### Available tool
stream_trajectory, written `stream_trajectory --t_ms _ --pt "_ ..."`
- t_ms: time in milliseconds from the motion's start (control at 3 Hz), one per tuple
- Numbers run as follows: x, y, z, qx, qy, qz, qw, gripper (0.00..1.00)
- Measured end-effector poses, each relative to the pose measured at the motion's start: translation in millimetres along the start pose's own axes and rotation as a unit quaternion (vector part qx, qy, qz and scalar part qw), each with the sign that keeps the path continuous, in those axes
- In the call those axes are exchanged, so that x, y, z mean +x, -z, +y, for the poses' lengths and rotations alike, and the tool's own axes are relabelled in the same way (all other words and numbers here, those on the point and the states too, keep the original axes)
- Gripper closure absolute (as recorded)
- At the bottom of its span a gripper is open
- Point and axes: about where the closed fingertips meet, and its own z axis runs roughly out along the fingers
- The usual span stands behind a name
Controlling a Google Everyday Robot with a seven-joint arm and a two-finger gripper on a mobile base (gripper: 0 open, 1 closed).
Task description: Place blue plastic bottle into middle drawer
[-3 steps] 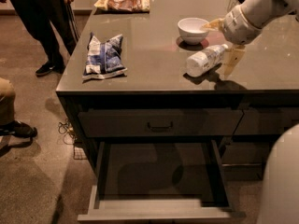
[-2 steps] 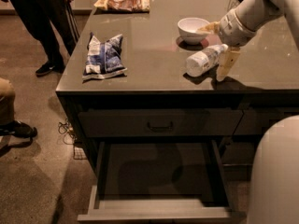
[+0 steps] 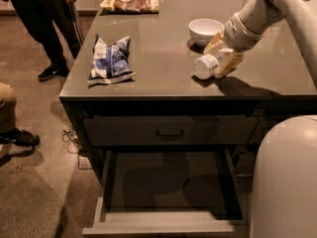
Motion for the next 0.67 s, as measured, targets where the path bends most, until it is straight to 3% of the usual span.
stream_trajectory --t_ms 333,667 --pt "-5 -5 1 -0.006 0.000 0.009 0.9999 0.62" --pt "-24 1 3 -0.001 0.011 -0.010 0.9999 0.85"
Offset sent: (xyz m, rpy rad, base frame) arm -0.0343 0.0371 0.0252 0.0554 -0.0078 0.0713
